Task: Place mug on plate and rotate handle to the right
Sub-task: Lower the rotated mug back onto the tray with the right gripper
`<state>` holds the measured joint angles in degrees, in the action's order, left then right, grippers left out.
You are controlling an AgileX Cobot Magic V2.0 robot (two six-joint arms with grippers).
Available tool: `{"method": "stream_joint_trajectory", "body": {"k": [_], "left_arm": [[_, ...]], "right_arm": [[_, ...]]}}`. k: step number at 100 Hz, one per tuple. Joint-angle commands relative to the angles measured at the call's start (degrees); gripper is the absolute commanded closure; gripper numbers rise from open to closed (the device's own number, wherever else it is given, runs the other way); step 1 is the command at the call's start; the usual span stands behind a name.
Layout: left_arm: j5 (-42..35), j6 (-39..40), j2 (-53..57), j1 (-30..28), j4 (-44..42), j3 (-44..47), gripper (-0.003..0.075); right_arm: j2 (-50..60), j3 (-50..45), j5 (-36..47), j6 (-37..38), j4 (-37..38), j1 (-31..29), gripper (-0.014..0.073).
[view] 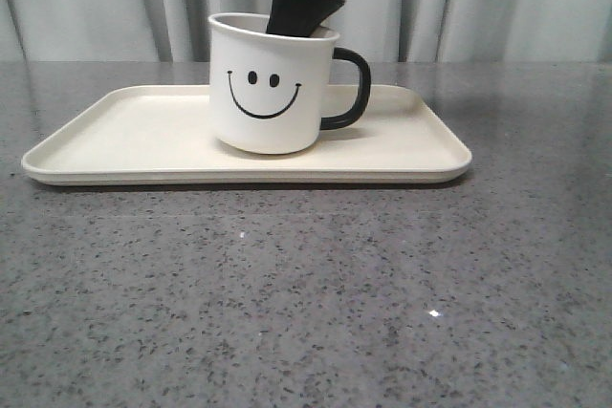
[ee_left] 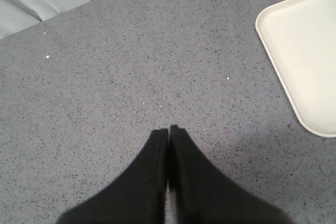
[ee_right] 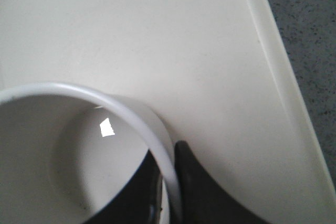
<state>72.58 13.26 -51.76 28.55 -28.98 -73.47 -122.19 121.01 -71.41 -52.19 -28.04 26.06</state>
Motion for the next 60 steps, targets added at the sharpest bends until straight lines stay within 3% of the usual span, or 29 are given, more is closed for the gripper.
{"method": "stream_joint_trajectory", "body": {"k": [1,45,60], "left_arm": [[-0.5,0.7,0.3,0.5,-1.5,-1.3,0.0740],[-0.5,0.7,0.3,0.5,-1.5,-1.3,0.0740],[-0.5,0.7,0.3,0.5,-1.5,-1.3,0.0740]], "right_arm": [[3.7,1.2,-5.1,-0.2,-2.5,0.2,0.0654],[3.7,1.2,-5.1,0.0,-2.5,0.2,0.0645],[3.7,1.2,-5.1,0.0,-2.5,0.2,0.0569]]}}
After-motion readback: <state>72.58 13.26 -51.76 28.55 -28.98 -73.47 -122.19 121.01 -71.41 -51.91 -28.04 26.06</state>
